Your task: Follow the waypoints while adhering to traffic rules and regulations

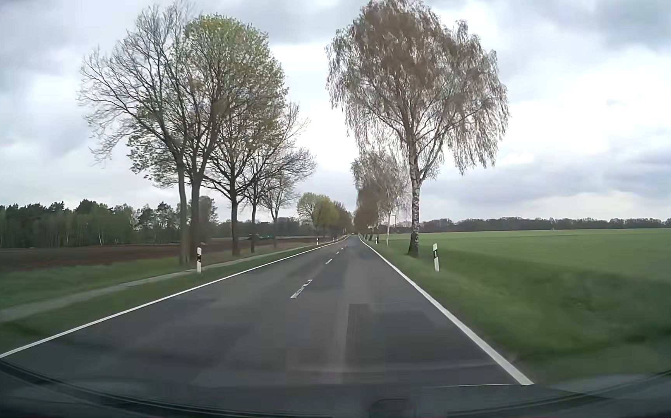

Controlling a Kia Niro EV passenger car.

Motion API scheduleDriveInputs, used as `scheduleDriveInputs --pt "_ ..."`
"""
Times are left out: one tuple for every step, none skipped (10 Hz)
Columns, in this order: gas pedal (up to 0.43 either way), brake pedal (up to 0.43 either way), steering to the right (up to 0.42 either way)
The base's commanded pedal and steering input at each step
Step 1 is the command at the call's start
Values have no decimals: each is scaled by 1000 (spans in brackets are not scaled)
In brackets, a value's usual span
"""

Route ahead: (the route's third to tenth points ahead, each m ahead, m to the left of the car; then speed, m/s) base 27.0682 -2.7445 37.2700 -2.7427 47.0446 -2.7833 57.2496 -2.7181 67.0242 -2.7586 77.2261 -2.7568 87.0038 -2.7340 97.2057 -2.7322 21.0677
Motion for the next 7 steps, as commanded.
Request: scheduleDriveInputs --pt "59 0 -2" --pt "59 0 -2" --pt "79 0 -3" --pt "87 6 -3" --pt "110 0 -3" --pt "130 0 -2" --pt "130 0 0"
